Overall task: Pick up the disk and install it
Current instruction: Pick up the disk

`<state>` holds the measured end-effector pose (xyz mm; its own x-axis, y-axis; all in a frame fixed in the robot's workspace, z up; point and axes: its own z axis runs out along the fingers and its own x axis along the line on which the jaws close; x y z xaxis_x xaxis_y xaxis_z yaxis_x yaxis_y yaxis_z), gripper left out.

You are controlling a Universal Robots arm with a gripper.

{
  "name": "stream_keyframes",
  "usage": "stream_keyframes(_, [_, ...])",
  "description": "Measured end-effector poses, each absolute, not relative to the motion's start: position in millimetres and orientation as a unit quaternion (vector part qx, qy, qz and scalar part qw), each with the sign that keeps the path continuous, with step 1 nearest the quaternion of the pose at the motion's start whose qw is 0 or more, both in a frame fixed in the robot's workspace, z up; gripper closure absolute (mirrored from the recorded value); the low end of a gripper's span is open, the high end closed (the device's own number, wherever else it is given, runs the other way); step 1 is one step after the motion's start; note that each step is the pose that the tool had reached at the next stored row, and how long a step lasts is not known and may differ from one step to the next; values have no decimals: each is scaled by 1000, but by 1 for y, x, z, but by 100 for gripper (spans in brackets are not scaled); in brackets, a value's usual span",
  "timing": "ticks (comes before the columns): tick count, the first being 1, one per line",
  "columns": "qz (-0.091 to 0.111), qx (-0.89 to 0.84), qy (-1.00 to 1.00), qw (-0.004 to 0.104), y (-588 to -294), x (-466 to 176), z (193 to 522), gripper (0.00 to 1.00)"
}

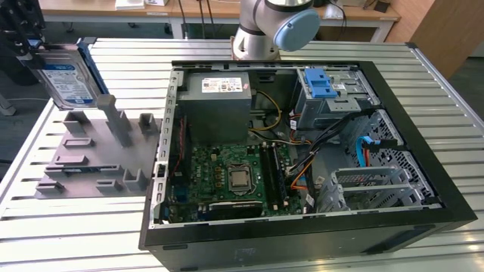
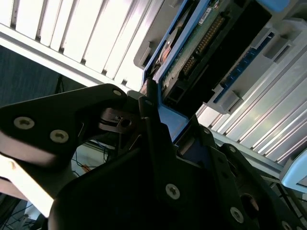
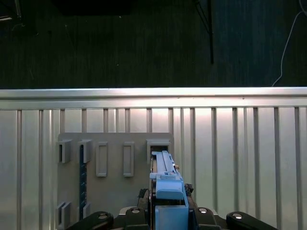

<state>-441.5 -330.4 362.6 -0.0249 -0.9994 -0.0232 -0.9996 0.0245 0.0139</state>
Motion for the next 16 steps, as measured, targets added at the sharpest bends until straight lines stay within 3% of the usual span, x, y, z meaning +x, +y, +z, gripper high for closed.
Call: stream_keyframes(16, [13,-698,716,3,-330,-441,377,64])
